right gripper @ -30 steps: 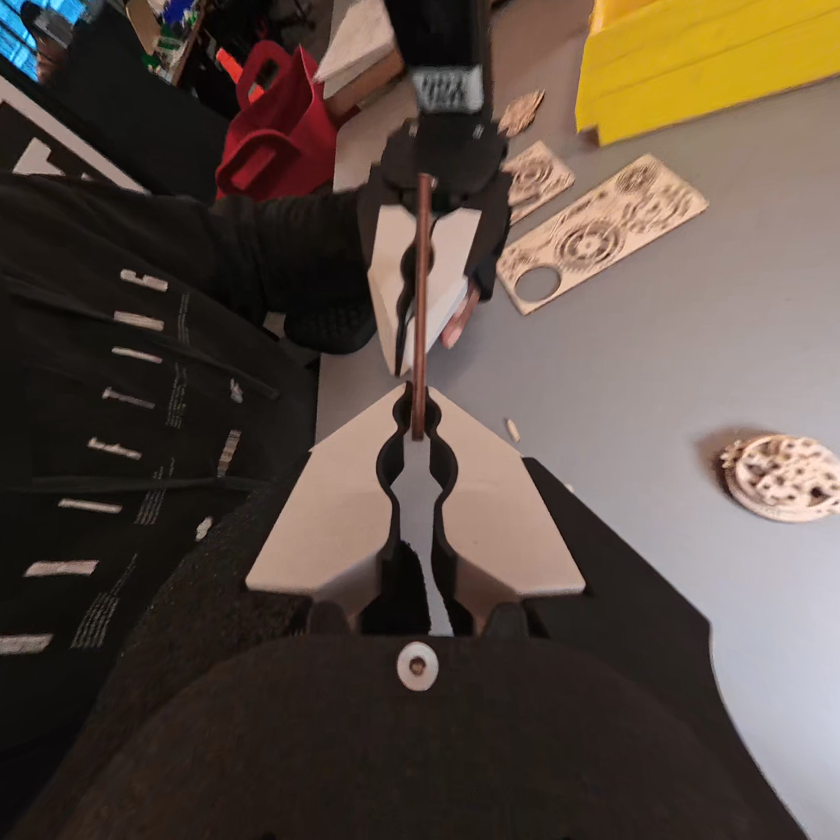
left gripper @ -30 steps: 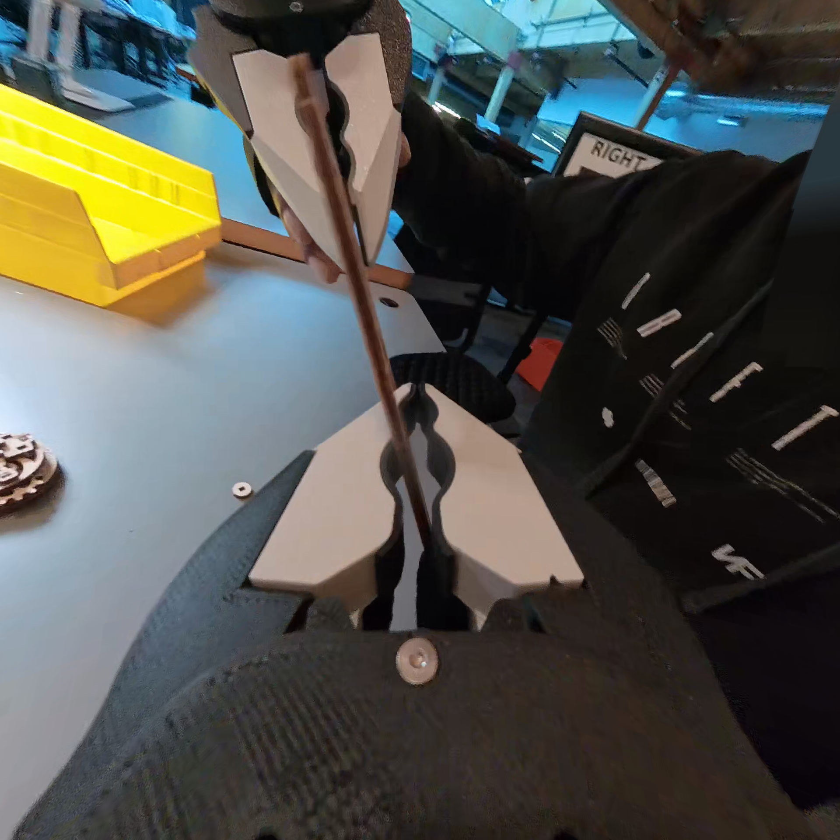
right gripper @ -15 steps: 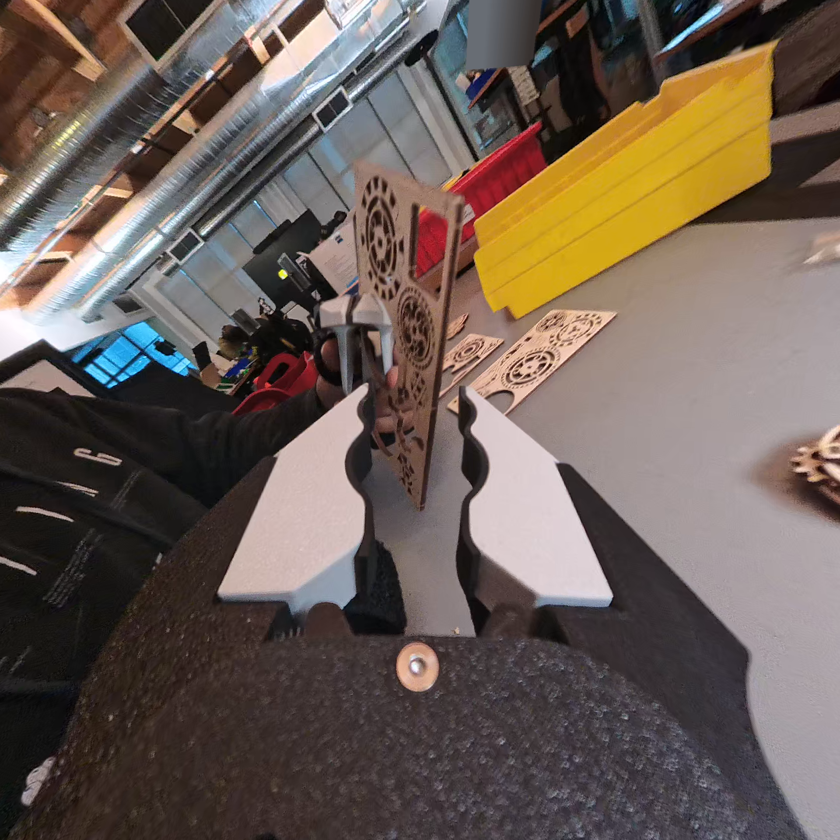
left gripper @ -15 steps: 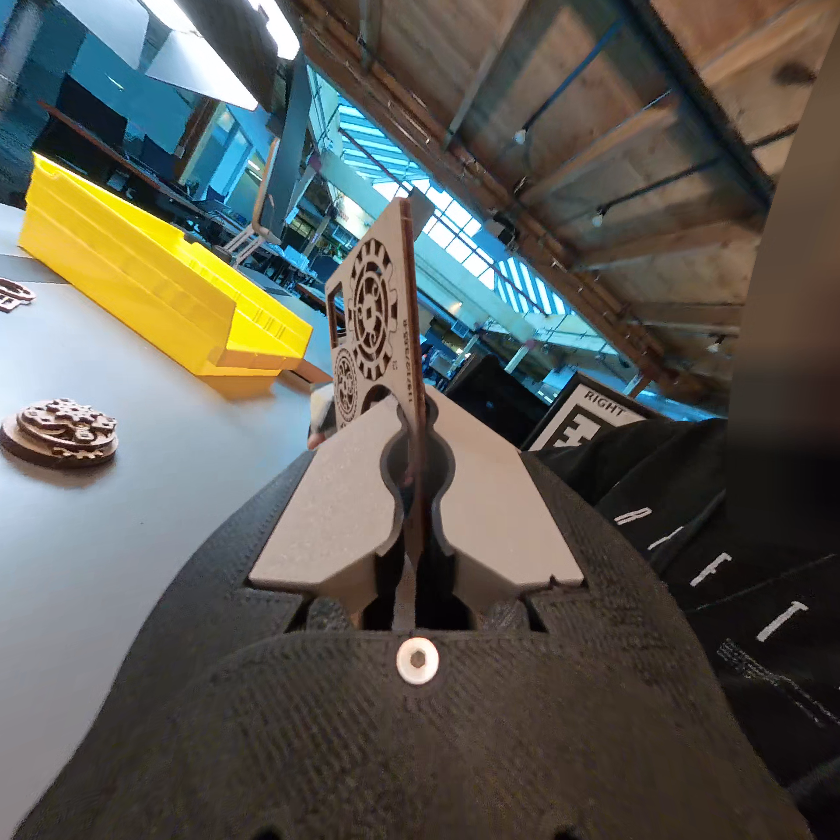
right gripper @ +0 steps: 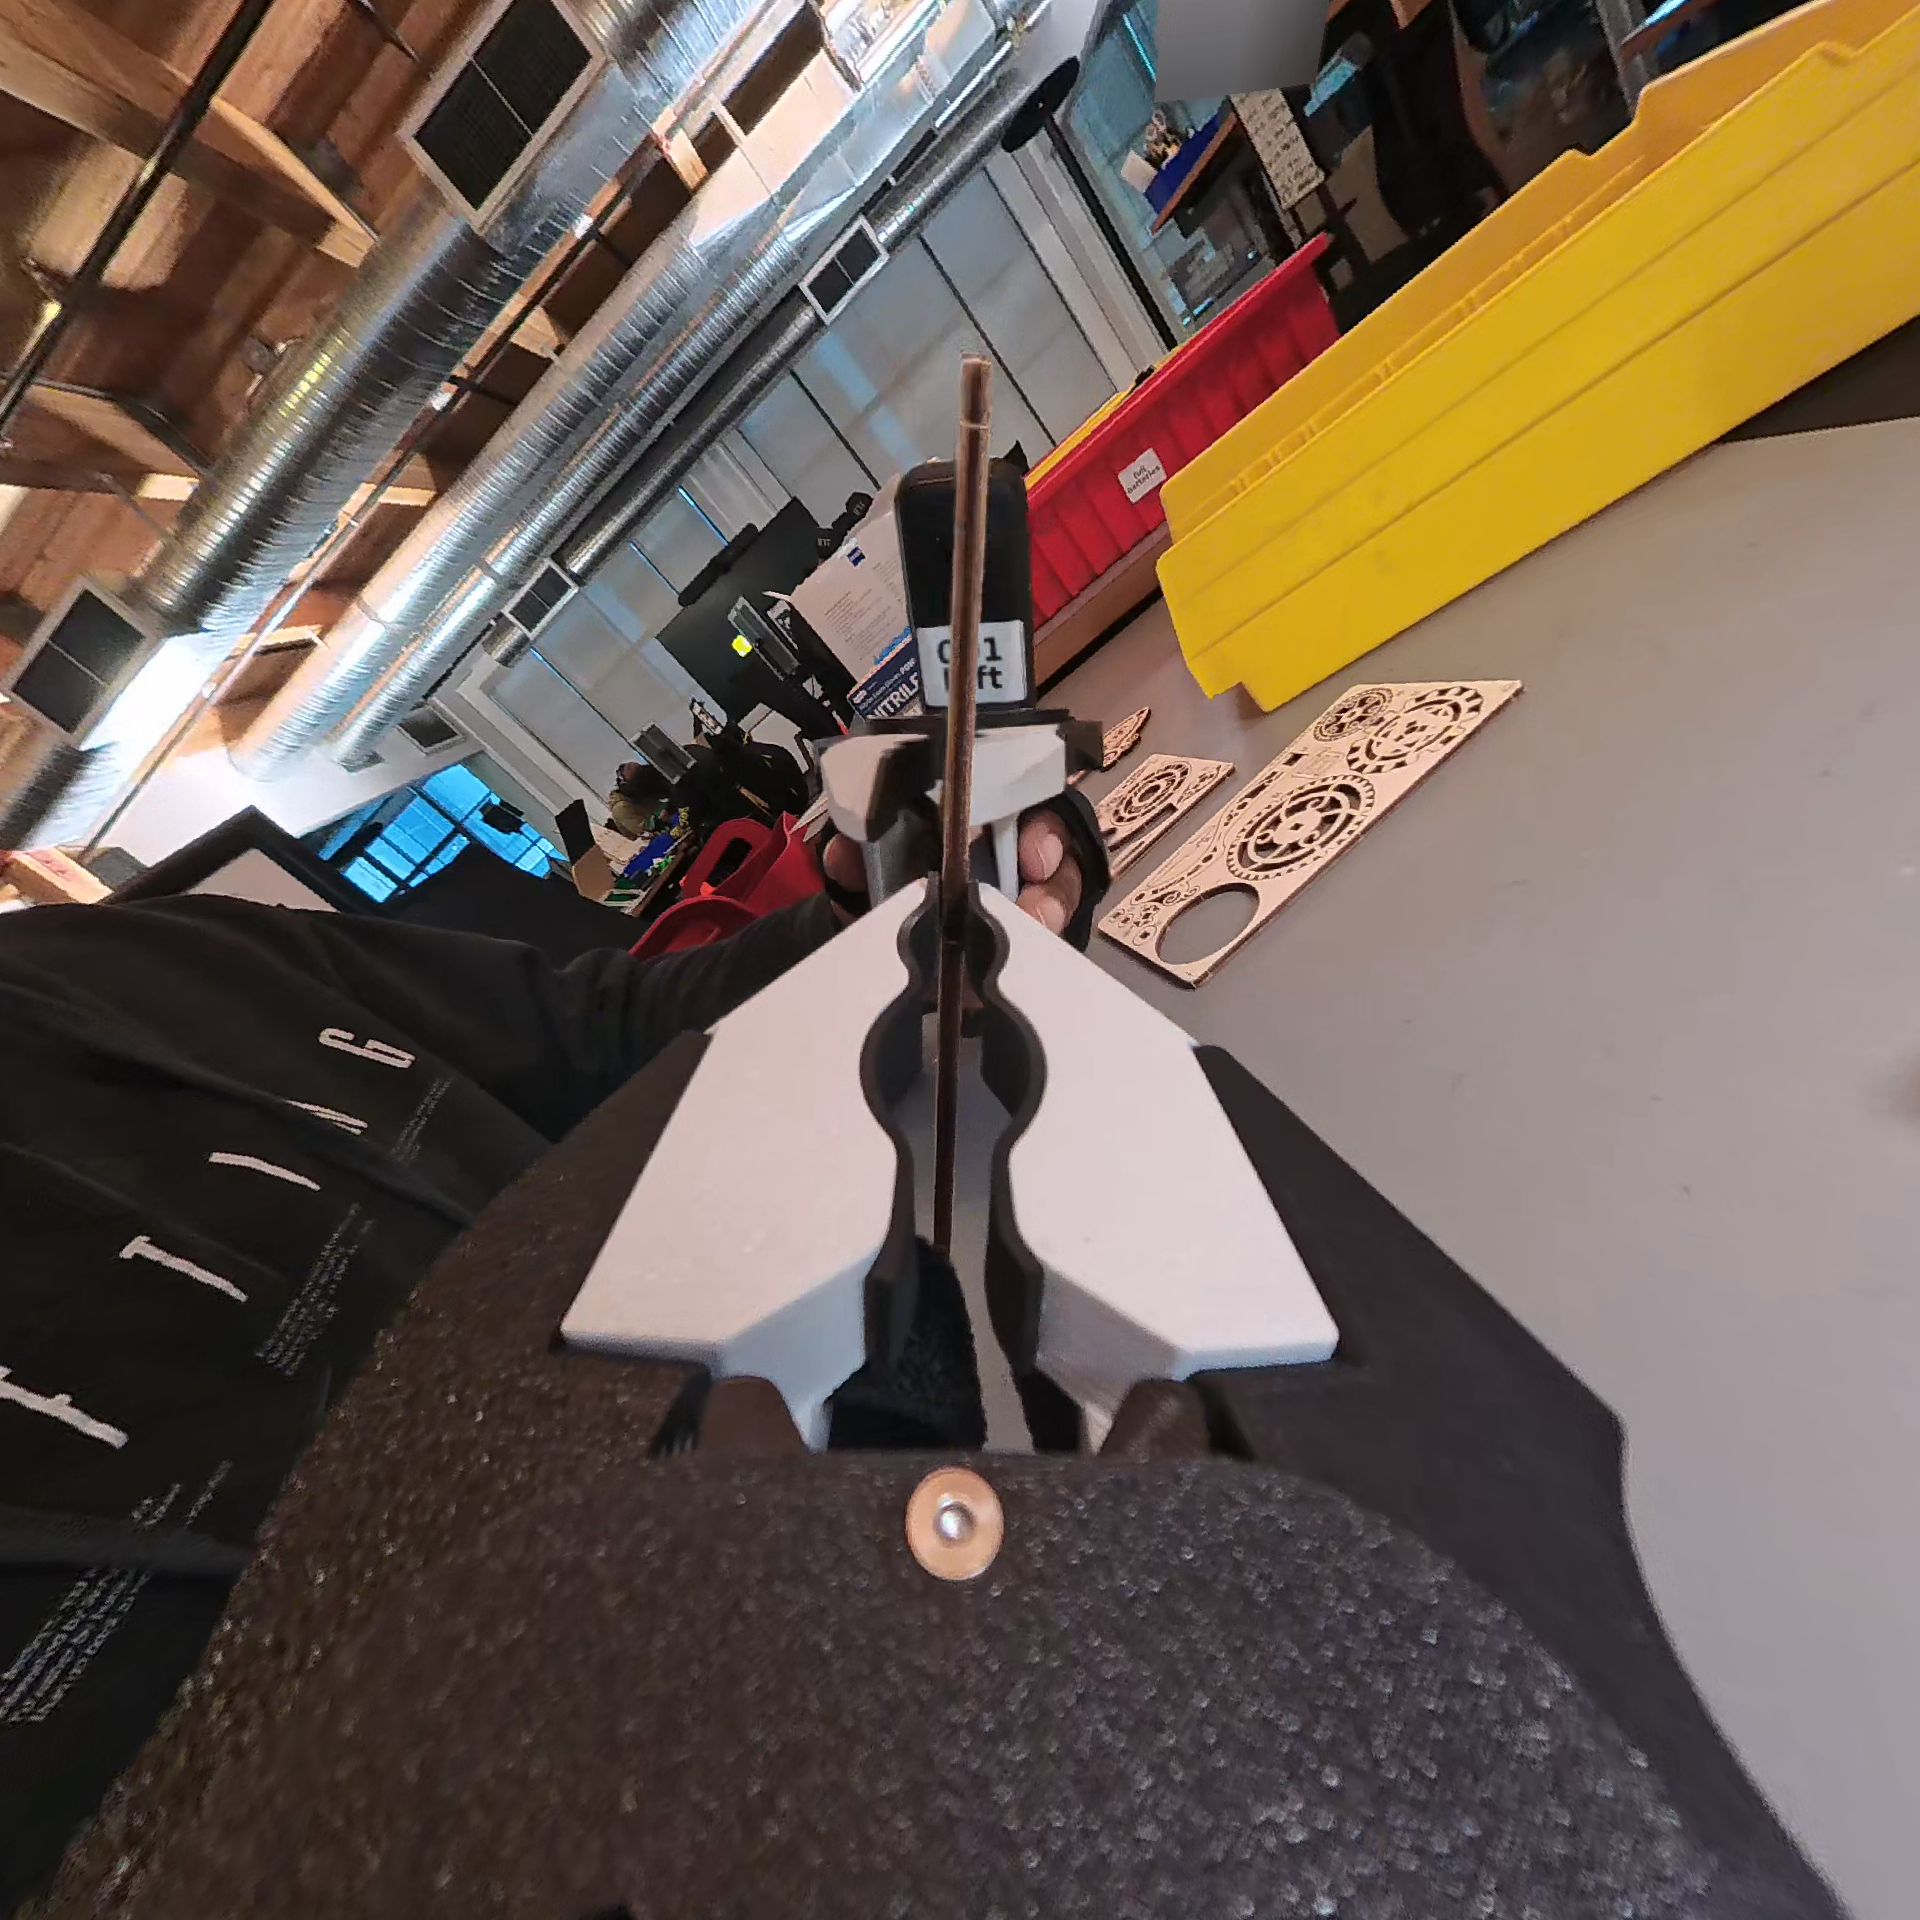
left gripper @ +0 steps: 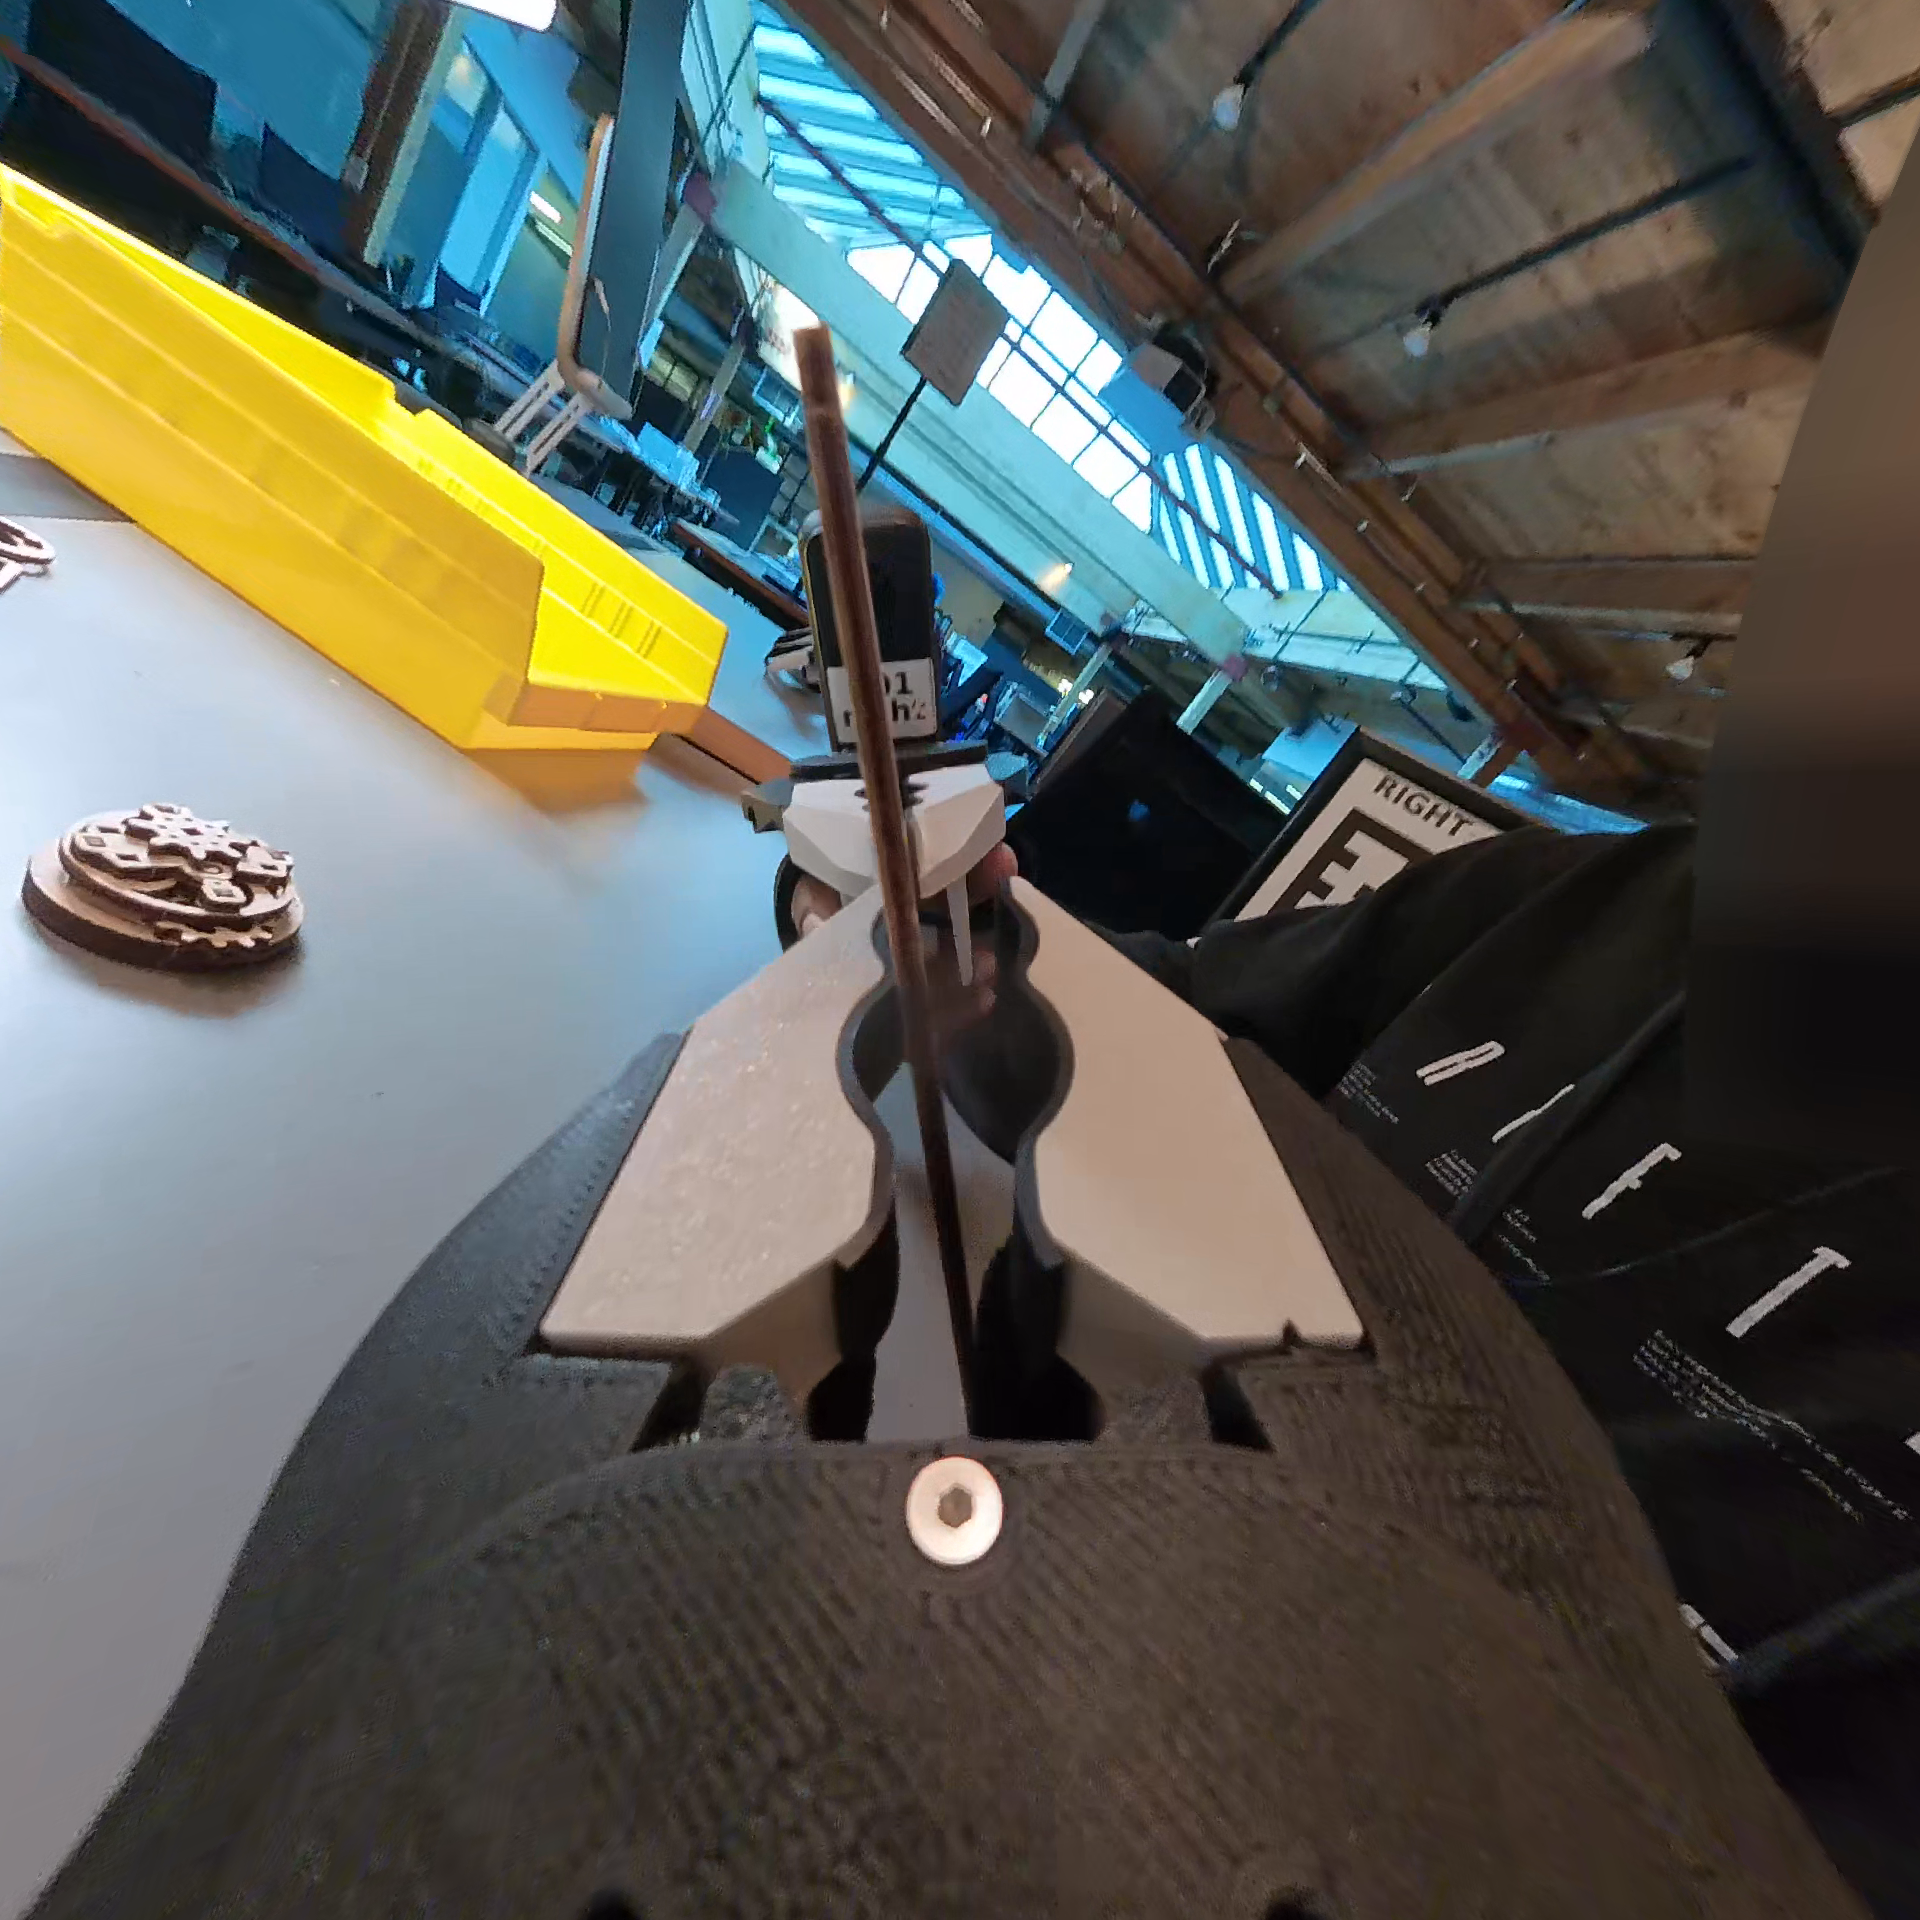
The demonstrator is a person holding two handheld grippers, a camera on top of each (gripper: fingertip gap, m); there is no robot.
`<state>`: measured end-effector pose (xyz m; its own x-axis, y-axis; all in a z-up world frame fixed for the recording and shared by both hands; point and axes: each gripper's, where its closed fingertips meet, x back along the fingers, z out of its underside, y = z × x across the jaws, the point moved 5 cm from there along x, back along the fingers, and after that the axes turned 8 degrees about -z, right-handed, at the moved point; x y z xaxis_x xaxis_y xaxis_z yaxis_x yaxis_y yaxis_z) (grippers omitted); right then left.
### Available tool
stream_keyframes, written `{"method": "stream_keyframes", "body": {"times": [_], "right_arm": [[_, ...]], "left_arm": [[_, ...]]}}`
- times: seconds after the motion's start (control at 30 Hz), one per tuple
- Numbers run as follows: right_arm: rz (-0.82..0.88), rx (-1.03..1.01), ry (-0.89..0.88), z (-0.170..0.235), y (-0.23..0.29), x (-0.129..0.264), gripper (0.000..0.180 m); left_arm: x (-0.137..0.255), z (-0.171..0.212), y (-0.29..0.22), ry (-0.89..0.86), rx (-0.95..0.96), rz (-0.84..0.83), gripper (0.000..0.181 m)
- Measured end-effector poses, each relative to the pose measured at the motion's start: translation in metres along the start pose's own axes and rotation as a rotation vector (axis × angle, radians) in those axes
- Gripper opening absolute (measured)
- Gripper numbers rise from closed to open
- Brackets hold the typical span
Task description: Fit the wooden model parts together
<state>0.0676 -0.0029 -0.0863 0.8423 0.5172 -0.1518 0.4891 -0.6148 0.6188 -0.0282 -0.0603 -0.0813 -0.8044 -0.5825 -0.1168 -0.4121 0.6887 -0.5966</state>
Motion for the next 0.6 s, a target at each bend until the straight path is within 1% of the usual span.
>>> {"method": "stream_keyframes", "body": {"times": [0.07,0.2,0.23,0.27,0.3,0.33,0.43,0.6], "right_arm": [[0.013,0.011,0.007,0.001,-0.001,0.002,0.0],[-0.021,-0.005,0.007,0.003,0.002,-0.001,0.0],[-0.021,-0.002,0.018,0.005,0.002,-0.002,0.0],[-0.018,0.002,0.029,0.007,0.001,-0.004,0.0],[-0.015,0.006,0.034,0.009,0.001,-0.005,0.0],[-0.013,0.009,0.033,0.009,0.001,-0.005,0.0],[0.01,0.032,0.041,0.01,-0.001,-0.004,0.0],[0.092,0.131,0.06,0.008,0.0,-0.003,0.003]], "left_arm": [[-0.001,0.003,0.001,0.014,-0.008,-0.013,0.017],[-0.007,0.012,0.005,0.052,-0.017,-0.045,0.024],[-0.008,0.013,0.005,0.053,-0.018,-0.046,0.023],[-0.009,0.013,0.004,0.054,-0.025,-0.047,0.017],[-0.01,0.015,0.003,0.061,-0.037,-0.05,0.006],[-0.011,0.015,0.003,0.063,-0.05,-0.059,0.002],[-0.011,0.017,0.005,0.066,-0.055,-0.093,0.002],[-0.012,0.016,0.005,0.053,-0.046,-0.122,0.002]]}}
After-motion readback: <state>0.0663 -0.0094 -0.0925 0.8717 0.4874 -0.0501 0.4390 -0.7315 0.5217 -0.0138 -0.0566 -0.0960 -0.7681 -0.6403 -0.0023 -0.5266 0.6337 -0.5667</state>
